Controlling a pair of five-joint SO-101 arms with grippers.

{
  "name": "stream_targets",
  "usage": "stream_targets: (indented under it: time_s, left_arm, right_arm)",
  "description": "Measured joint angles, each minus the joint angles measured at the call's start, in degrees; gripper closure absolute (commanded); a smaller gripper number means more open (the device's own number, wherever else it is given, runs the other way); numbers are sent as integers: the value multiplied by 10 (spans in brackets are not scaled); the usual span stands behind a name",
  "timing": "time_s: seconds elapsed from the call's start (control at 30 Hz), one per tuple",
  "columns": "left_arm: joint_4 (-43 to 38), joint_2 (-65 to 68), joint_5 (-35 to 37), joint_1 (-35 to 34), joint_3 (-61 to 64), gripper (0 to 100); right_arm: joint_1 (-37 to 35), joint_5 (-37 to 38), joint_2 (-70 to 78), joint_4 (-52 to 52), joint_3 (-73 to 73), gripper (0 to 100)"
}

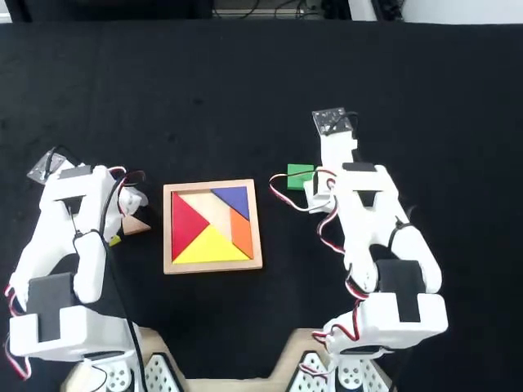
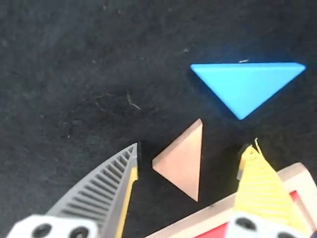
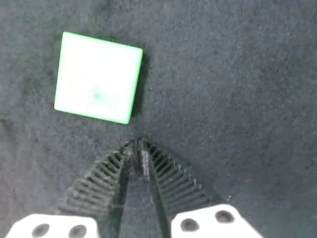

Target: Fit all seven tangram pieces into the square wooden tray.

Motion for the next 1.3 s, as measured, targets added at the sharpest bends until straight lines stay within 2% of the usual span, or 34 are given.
stream_targets:
  time_s: [0.5, 0.77, 1.3]
  left_arm:
    - [-1, 34, 11, 13, -4, 680]
    - [11, 77, 12, 18, -64, 826]
    - [19, 83, 4, 18, -76, 830]
  right_arm:
    - [0, 0, 0, 0, 0, 987]
    - [0, 0, 0, 0, 0, 987]
    - [0, 0, 0, 0, 0, 987]
